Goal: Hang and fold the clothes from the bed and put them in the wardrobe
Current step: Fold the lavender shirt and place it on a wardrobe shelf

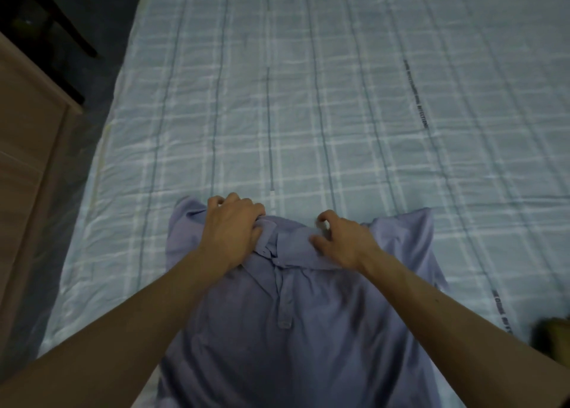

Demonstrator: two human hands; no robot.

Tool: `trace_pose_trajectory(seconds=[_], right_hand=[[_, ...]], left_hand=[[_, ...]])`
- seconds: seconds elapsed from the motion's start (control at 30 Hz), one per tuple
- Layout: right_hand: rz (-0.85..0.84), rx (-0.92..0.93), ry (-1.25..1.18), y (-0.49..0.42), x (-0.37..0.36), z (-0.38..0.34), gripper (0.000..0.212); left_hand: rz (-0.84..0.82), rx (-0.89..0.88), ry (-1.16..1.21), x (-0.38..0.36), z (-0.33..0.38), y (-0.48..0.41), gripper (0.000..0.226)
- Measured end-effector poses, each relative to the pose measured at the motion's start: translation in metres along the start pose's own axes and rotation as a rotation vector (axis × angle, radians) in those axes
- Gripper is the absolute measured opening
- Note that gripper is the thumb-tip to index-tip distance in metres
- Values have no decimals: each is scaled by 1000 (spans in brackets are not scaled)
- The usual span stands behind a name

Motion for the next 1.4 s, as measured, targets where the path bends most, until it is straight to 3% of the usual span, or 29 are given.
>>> trace_pose_trajectory(seconds=[0.13,0.3,0.4,0.57,0.7,0.83,0.97,1.13,1.3,1.4], right_hand=[[45,94,135,6,5,-2,36],[80,240,-217,25,19,1,8],[141,267,-308,43,41,1,15],[233,326,-419,89,98,2,23],[316,356,-404,142,151,4,30],[366,354,-540,212,203,0,35],[406,383,-776,296,248,-2,24],[306,487,-1075,402,281,-5,11],[308,565,-1027,495,298,-7,8],[431,596,-996,542,312,-7,11]], left_hand=[[285,-53,127,19,-11,16,3],[422,-111,251,50,-5,29,8],[483,-137,360,75,3,36,6],[423,-29,603,134,24,47,7],[375,-52,641,201,50,66,14],[373,-93,640,278,85,99,22],[460,-162,568,359,122,144,19],[596,-181,553,438,163,205,18],[663,-250,575,501,207,265,15],[664,-287,557,529,230,297,14]])
Point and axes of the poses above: each hand's wrist, its own y-axis away from the middle knuckle, its own x-axis out of the back of the hand, z = x × y, the point moved 5 cm from there along -y, towards the middle knuckle, and after that the axes turned 14 degrees about -x, right-handed, at the moved point
